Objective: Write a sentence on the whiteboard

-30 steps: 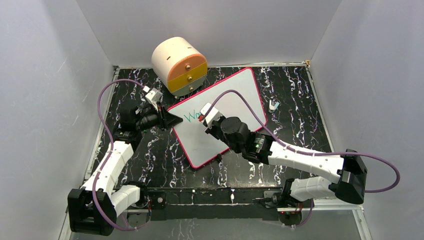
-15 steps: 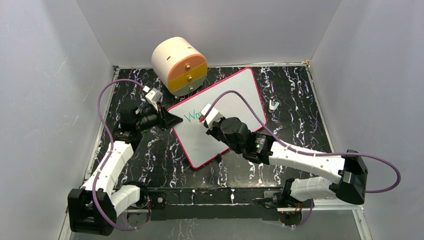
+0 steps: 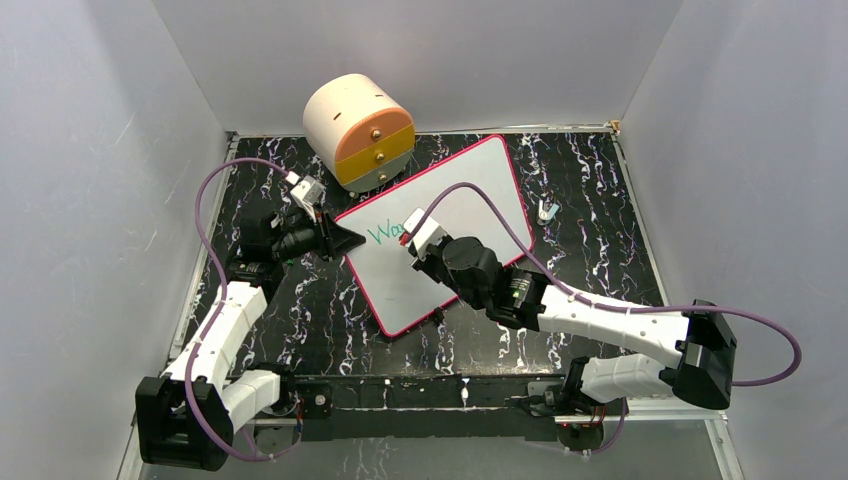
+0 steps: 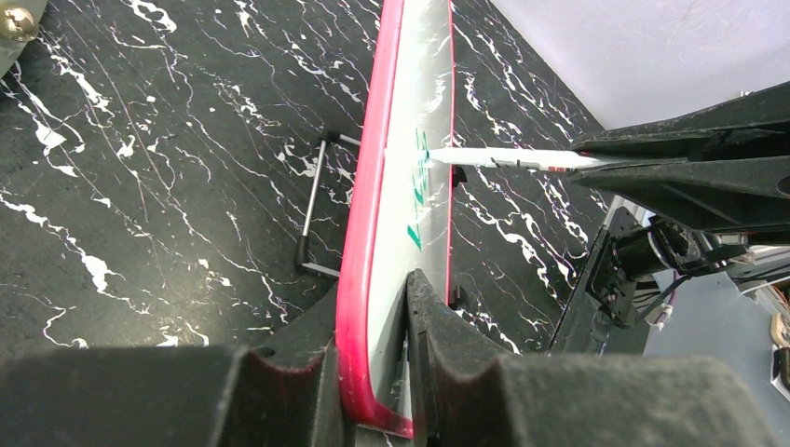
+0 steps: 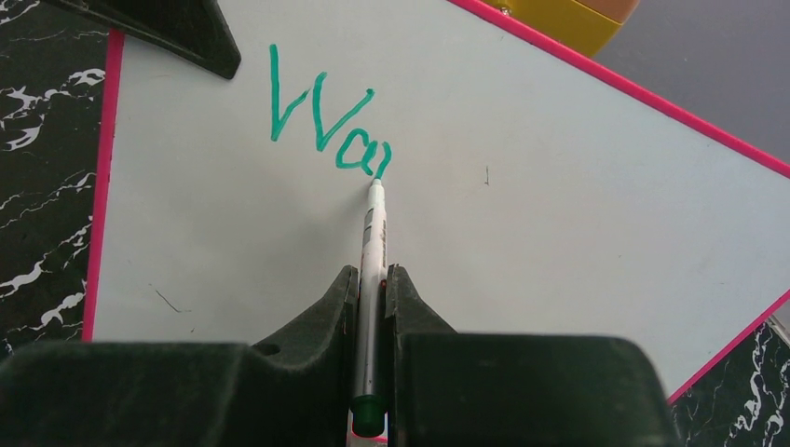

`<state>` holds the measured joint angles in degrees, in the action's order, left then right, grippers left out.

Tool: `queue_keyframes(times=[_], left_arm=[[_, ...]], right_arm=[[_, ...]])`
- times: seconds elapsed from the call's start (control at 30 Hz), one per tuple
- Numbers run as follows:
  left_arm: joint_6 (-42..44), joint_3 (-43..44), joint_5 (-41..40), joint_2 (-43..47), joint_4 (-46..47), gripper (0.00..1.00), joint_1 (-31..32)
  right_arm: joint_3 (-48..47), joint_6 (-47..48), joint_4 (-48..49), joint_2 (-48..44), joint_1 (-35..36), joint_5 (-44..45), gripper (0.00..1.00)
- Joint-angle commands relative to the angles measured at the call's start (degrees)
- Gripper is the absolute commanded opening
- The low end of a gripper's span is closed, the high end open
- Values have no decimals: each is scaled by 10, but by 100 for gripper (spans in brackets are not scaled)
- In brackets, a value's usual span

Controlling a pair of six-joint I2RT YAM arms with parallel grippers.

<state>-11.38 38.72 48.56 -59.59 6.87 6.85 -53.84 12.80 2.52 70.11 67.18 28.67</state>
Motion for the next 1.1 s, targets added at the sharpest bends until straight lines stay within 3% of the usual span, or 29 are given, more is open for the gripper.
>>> queue_keyframes(times=[0.0,1.07], left_arm=[[111,-29,-78,-27,-90,0,11],[111,-33,-81,-16,-90,0,17]], right_arm=[[2,8,60,-2,-4,16,0],[-8,5,50,-3,-13,38,0]])
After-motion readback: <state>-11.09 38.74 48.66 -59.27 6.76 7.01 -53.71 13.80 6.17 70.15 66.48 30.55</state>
